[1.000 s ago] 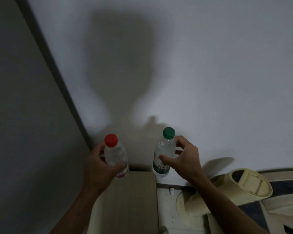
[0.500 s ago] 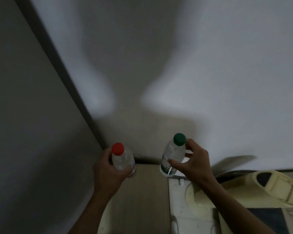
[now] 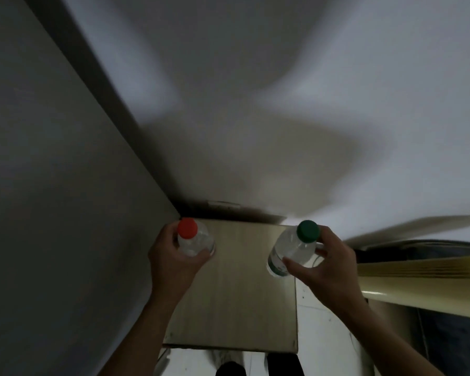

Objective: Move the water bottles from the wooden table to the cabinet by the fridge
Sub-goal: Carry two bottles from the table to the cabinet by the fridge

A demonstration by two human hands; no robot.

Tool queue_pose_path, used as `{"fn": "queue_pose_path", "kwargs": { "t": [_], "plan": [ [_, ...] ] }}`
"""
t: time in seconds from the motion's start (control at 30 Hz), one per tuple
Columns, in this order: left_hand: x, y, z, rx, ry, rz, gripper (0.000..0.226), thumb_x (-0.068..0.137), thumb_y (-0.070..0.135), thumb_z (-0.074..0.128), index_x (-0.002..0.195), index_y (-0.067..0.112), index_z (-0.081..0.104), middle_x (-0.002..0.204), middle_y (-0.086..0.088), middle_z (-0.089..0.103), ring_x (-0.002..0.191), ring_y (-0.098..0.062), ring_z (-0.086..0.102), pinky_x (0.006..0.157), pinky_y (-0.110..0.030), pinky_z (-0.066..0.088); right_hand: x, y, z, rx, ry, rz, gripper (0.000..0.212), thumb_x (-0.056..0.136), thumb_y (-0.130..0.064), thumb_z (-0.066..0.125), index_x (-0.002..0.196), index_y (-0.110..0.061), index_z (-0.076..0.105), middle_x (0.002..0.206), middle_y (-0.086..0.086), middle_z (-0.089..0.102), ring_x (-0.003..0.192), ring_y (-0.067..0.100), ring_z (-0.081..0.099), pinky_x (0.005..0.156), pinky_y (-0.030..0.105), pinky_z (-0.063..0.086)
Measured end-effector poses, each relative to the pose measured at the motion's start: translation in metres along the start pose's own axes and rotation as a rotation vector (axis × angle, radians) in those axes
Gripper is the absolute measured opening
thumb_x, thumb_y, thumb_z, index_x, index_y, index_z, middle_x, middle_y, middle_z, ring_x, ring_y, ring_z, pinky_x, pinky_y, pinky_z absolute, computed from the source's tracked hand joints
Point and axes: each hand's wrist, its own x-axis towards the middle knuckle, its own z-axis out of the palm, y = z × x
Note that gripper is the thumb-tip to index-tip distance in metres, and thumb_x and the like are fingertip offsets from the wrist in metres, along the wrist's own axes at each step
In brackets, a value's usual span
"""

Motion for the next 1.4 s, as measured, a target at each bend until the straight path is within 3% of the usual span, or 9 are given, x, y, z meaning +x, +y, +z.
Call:
{"fn": "queue_pose_path", "kwargs": {
  "t": [0.2, 0.33, 0.47, 0.7, 0.8, 0.93, 1.07, 1.23, 1.4],
  "plan": [
    [0.016, -0.043, 0.026, 0.02, 0.006, -0.032, 0.065, 0.044, 0.047, 0.086, 0.1, 0.03, 0.06, 0.093, 0.007, 0.067, 0.082, -0.014, 0.065, 0.074, -0.034, 0.056, 0.004, 0.035, 0.039, 0.034, -0.001, 0.009, 0.071, 0.055, -0.057, 0.076, 0.116, -0.032, 0.052, 0.106, -0.026, 0.055, 0.1, -0.005, 0.056, 0.081, 0.015, 0.045],
    [0.031, -0.065, 0.042, 0.049, 0.016, -0.026, 0.063, 0.049, 0.03, 0.095, 0.102, 0.03, 0.059, 0.095, 0.006, 0.068, 0.083, -0.014, 0.066, 0.076, -0.039, 0.058, 0.01, 0.047, 0.058, 0.058, 0.003, 0.009, 0.072, 0.055, -0.067, 0.067, 0.116, -0.034, 0.051, 0.108, -0.026, 0.054, 0.099, -0.003, 0.055, 0.083, 0.018, 0.045],
    [0.043, -0.078, 0.053, 0.057, 0.014, -0.014, 0.067, 0.046, 0.05, 0.083, 0.104, 0.024, 0.062, 0.099, 0.004, 0.069, 0.085, -0.017, 0.068, 0.076, -0.038, 0.058, 0.016, 0.052, 0.069, 0.045, -0.006, 0.004, 0.071, 0.055, -0.063, 0.071, 0.116, -0.032, 0.051, 0.108, -0.028, 0.052, 0.098, -0.001, 0.056, 0.085, 0.019, 0.046],
    [0.047, -0.094, 0.065, 0.11, 0.004, -0.008, 0.066, 0.048, 0.043, 0.088, 0.105, 0.018, 0.064, 0.099, -0.001, 0.069, 0.088, -0.024, 0.066, 0.079, -0.042, 0.056, 0.02, 0.057, 0.074, 0.033, -0.036, 0.02, 0.067, 0.057, -0.048, 0.081, 0.115, -0.032, 0.051, 0.108, -0.023, 0.055, 0.1, 0.003, 0.056, 0.086, 0.018, 0.046],
    [0.043, -0.096, 0.066, 0.129, 0.019, 0.037, 0.064, 0.05, 0.034, 0.094, 0.103, 0.016, 0.063, 0.098, 0.0, 0.067, 0.088, -0.024, 0.065, 0.079, -0.035, 0.053, 0.023, 0.058, 0.075, 0.037, -0.056, 0.039, 0.069, 0.056, -0.054, 0.078, 0.116, -0.032, 0.052, 0.111, -0.022, 0.056, 0.101, 0.003, 0.056, 0.086, 0.017, 0.045],
    [0.043, -0.096, 0.067, 0.146, 0.02, 0.117, 0.064, 0.053, 0.024, 0.096, 0.102, 0.035, 0.057, 0.097, 0.01, 0.061, 0.086, -0.009, 0.059, 0.077, -0.015, 0.044, 0.03, 0.061, 0.082, 0.01, -0.068, 0.048, 0.068, 0.058, -0.043, 0.085, 0.116, -0.032, 0.051, 0.113, -0.017, 0.057, 0.1, 0.003, 0.055, 0.086, 0.016, 0.045],
    [0.045, -0.099, 0.069, 0.173, 0.027, 0.123, 0.062, 0.054, 0.029, 0.096, 0.104, 0.034, 0.058, 0.098, 0.008, 0.063, 0.086, -0.012, 0.062, 0.077, -0.026, 0.05, 0.038, 0.064, 0.088, 0.019, -0.069, 0.065, 0.07, 0.057, -0.048, 0.08, 0.118, -0.026, 0.055, 0.114, -0.014, 0.059, 0.101, 0.004, 0.056, 0.087, 0.019, 0.047],
    [0.043, -0.1, 0.069, 0.161, 0.035, 0.115, 0.061, 0.056, 0.026, 0.096, 0.102, 0.035, 0.056, 0.098, 0.007, 0.063, 0.084, -0.005, 0.059, 0.076, -0.017, 0.046, 0.048, 0.069, 0.1, -0.025, -0.059, 0.059, 0.069, 0.059, -0.03, 0.091, 0.119, -0.024, 0.056, 0.113, -0.016, 0.056, 0.1, 0.005, 0.056, 0.085, 0.016, 0.045],
    [0.045, -0.103, 0.07, 0.173, -0.002, 0.114, 0.059, 0.054, 0.023, 0.096, 0.103, 0.021, 0.062, 0.1, 0.003, 0.065, 0.087, -0.013, 0.062, 0.077, -0.029, 0.051, 0.062, 0.074, 0.119, -0.035, -0.062, 0.065, 0.068, 0.06, -0.029, 0.091, 0.118, -0.027, 0.055, 0.111, -0.019, 0.053, 0.101, 0.003, 0.054, 0.082, 0.009, 0.038]
  ]
}}
